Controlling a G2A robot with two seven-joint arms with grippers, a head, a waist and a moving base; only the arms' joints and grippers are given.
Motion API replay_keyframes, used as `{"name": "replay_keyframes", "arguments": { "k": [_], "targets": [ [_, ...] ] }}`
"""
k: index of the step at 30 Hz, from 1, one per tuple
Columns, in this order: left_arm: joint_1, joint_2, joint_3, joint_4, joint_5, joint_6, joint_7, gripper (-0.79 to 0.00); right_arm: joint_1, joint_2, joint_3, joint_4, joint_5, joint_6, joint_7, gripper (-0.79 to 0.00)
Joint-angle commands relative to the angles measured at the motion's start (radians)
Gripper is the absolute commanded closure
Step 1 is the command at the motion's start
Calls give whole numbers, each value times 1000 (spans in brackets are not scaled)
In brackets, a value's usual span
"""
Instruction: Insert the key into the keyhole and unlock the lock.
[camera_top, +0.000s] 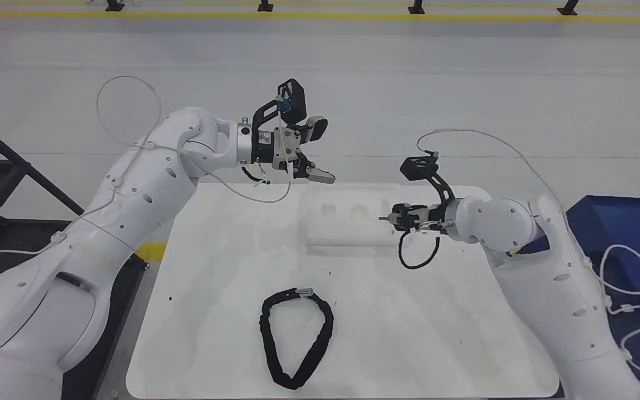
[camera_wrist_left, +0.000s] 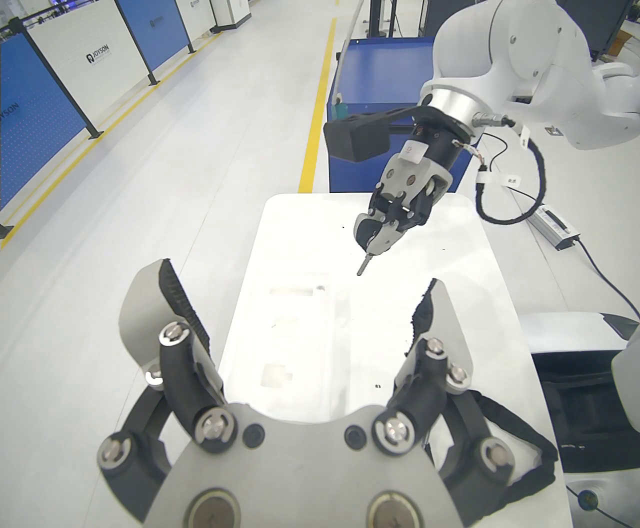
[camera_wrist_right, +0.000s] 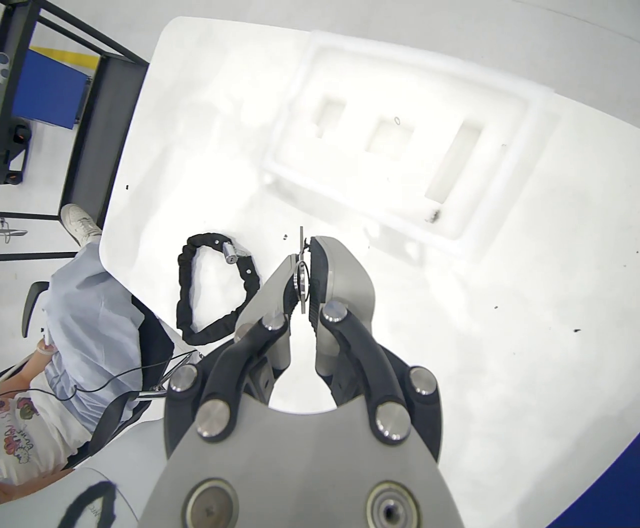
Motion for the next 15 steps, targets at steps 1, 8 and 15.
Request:
{"name": "replay_keyframes", "arguments": {
  "k": [1, 8, 15],
  "targets": [
    [0, 0, 0, 0, 0, 0, 0, -785, -26, 5, 32, -26, 37, -25, -15, 0],
    [0, 0, 0, 0, 0, 0, 0, -785, -127, 23, 168, -75, 209, -166, -66, 0],
    [0, 0, 0, 0, 0, 0, 0, -785, -261, 42, 322, -125, 321, -261, -156, 0]
  ]
}}
